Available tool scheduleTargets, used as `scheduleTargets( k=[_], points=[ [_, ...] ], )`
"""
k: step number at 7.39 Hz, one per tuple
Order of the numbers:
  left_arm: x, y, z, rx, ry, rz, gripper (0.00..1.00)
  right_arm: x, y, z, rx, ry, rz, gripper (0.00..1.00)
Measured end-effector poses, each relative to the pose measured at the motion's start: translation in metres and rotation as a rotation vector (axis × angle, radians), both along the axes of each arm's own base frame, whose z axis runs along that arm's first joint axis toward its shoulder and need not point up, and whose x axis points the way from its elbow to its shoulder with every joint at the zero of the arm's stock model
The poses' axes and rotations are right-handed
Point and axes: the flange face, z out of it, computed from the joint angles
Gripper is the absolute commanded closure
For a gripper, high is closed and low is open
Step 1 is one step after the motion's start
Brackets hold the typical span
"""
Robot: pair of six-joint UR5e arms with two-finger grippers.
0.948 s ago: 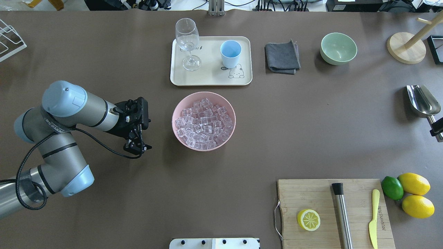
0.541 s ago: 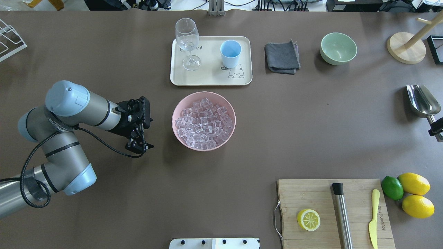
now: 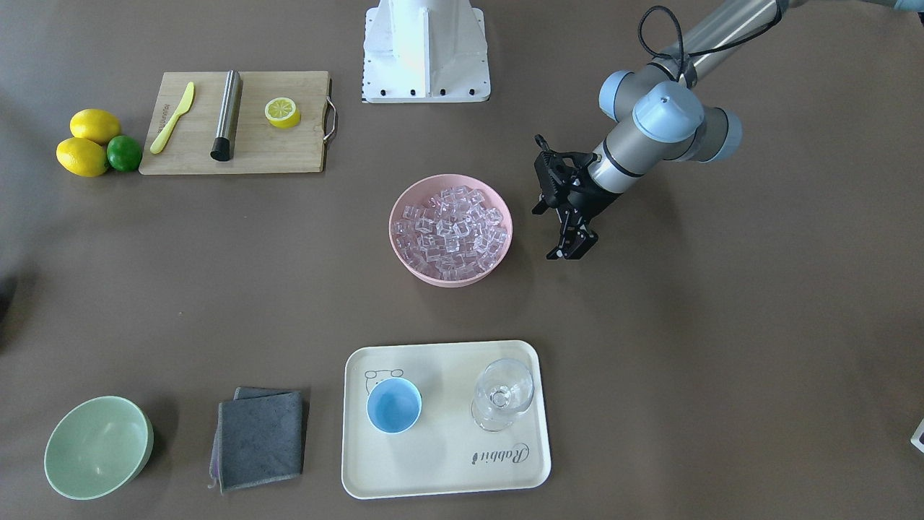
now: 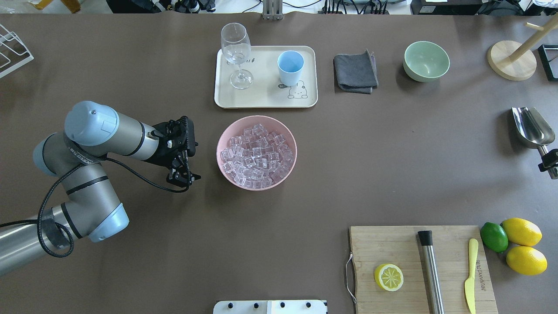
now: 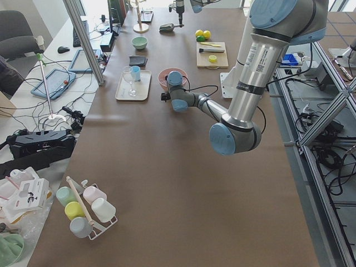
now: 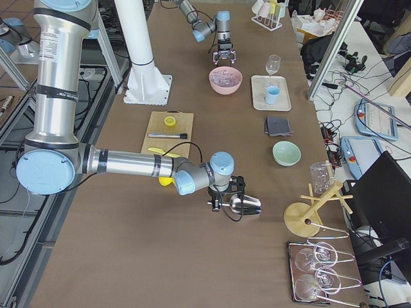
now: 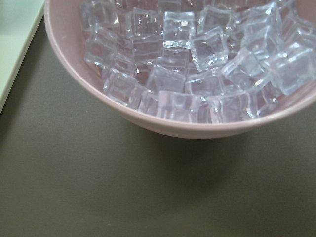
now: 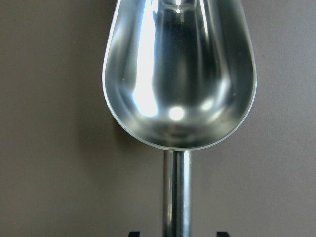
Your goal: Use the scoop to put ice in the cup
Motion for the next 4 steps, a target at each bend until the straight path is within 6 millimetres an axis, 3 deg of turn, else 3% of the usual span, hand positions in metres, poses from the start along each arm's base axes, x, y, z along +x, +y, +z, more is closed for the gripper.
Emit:
scheduleTargets(
  k=[2, 3, 4],
  points=[
    [0.003, -0.003, -0.003, 0.007, 0.008, -0.003, 0.02, 0.000, 0.001, 0.001, -0.004, -0.001, 0.000, 0.66],
    [0.008, -0.006, -0.004, 0.013, 0.016, -0.004, 0.02, 0.000, 0.001, 0.002, -0.006, -0.001, -0.001, 0.92],
    [0.012, -0.009, -0.005, 0.019, 0.022, -0.003, 0.02, 0.000, 0.001, 0.002, -0.005, -0.001, -0.001, 1.00]
  ],
)
